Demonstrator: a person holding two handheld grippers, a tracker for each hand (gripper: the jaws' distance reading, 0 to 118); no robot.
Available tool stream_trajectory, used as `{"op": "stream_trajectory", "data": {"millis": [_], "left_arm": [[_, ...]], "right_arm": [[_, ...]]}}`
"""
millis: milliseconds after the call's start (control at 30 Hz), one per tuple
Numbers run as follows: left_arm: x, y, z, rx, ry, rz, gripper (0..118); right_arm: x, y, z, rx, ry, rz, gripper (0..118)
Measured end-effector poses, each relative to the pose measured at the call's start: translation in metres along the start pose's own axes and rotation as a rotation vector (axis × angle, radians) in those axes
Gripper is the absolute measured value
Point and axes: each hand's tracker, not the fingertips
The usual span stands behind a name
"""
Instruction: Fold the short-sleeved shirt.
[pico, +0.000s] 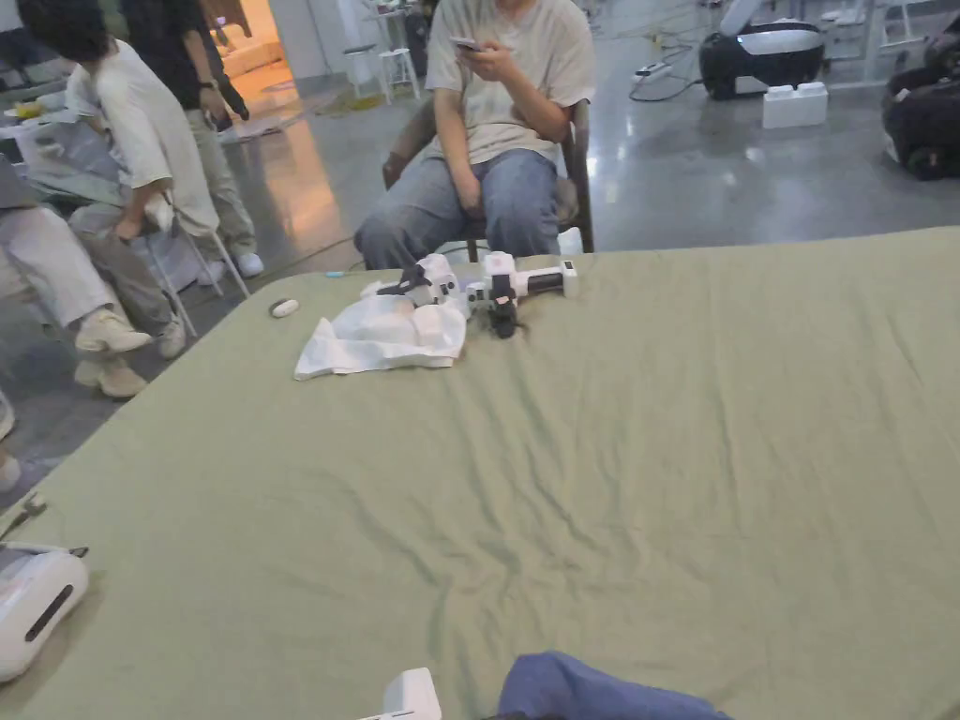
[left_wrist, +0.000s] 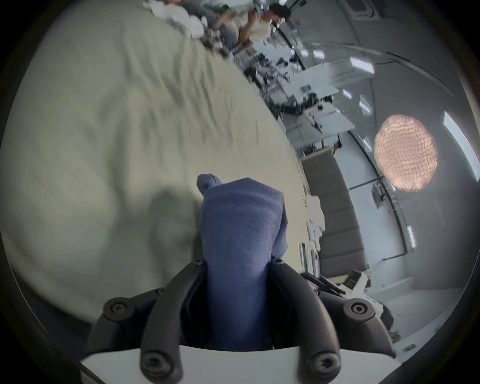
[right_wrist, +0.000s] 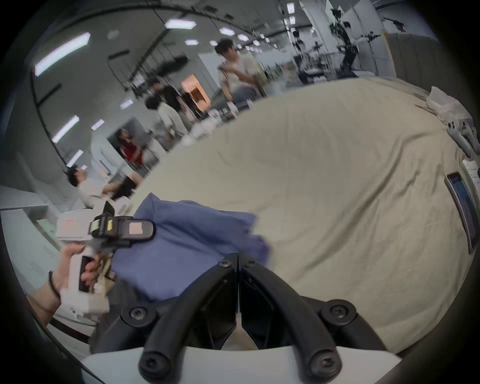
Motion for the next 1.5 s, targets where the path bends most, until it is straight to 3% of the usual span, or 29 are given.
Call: {"op": "stream_trajectory", "data": {"millis": [67,200,267,400,500,533,633,867,1033,1233,1433,1500], "left_arm": [[-0.022,0.038,0.054,0.077,0.134,-0.053,26],[-0.087,0.114,0.124,0.137,0.375,0.032,26],[-0.11,0.137,0.136,0.173,0.484,0.01,26],[-0.141,0.16,0.114,0.153,0.585,0.039,28],[-0.141,0.16,0.101,0.222,0.86,0.015,75],[-0.135,0.159,0.105,0.264,0.889,-0.024,84],[-0.083,0.143,0.127,0.366,0.874,-0.239,84],[0.085,0.076,0.186,0.59,0.643,-0.683,84],[0.168,0.011,0.181,0.791,0.555,-0.863,83],[0.202,-0.047,0.154,0.888,0.474,-0.901,72],[0.222,-0.072,0.15,0.947,0.459,-0.943,17],[0.225,-0.075,0.151,0.941,0.434,-0.941,11]], "right_arm": [[-0.003,-0.002,0.015,-0.009,0.019,-0.016,0],[-0.003,-0.012,0.021,-0.026,-0.005,-0.008,0],[-0.002,-0.02,0.025,-0.011,0.056,0.013,0],[-0.004,-0.021,0.027,-0.011,0.067,-0.033,0],[-0.008,-0.017,0.034,-0.028,0.039,0.016,0],[-0.01,-0.015,0.038,-0.028,0.027,0.039,0],[-0.01,-0.006,0.05,-0.006,0.007,0.063,0],[-0.026,0.042,0.084,0.169,-0.138,0.162,0],[-0.043,0.073,0.118,0.367,-0.208,0.183,0],[-0.065,0.083,0.15,0.572,-0.3,0.296,0],[-0.072,0.083,0.164,0.647,-0.326,0.293,0],[-0.073,0.084,0.164,0.695,-0.385,0.264,0]]}}
